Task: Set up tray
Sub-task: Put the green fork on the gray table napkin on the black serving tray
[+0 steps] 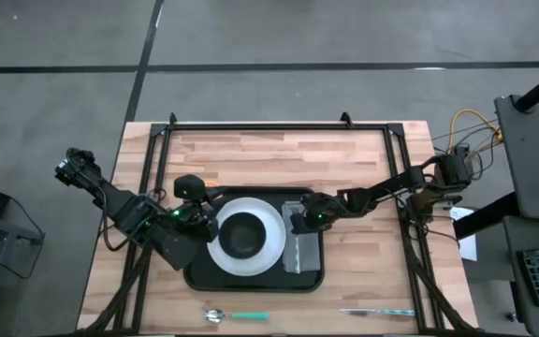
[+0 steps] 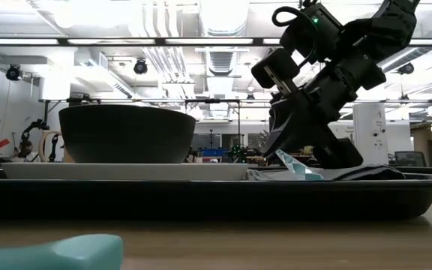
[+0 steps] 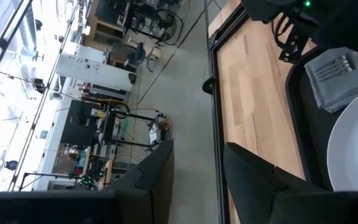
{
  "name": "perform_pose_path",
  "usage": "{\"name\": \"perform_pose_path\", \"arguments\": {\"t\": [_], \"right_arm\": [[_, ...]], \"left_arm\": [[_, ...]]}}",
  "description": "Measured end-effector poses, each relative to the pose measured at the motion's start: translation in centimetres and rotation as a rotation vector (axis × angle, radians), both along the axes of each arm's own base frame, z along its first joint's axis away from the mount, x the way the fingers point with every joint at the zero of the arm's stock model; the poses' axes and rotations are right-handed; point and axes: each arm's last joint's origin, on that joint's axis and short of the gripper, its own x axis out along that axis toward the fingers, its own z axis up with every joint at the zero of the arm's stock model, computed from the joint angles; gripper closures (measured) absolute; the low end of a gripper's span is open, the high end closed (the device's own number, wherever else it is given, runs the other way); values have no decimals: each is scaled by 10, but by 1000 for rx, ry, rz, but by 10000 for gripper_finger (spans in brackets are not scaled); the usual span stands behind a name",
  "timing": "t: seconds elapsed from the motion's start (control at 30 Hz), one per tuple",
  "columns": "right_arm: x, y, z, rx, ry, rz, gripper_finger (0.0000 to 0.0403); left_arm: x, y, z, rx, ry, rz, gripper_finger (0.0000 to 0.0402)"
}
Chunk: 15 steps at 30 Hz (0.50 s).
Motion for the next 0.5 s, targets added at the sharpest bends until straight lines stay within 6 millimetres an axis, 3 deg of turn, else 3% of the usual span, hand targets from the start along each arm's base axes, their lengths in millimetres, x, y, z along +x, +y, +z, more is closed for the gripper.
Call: {"name": "perform_pose_path", "arguments": {"t": [0.5], "right_arm": [[-9, 0, 11, 0, 21, 27, 285]], "left_arm": [[-3, -6, 0, -6, 0, -28, 281]]}}
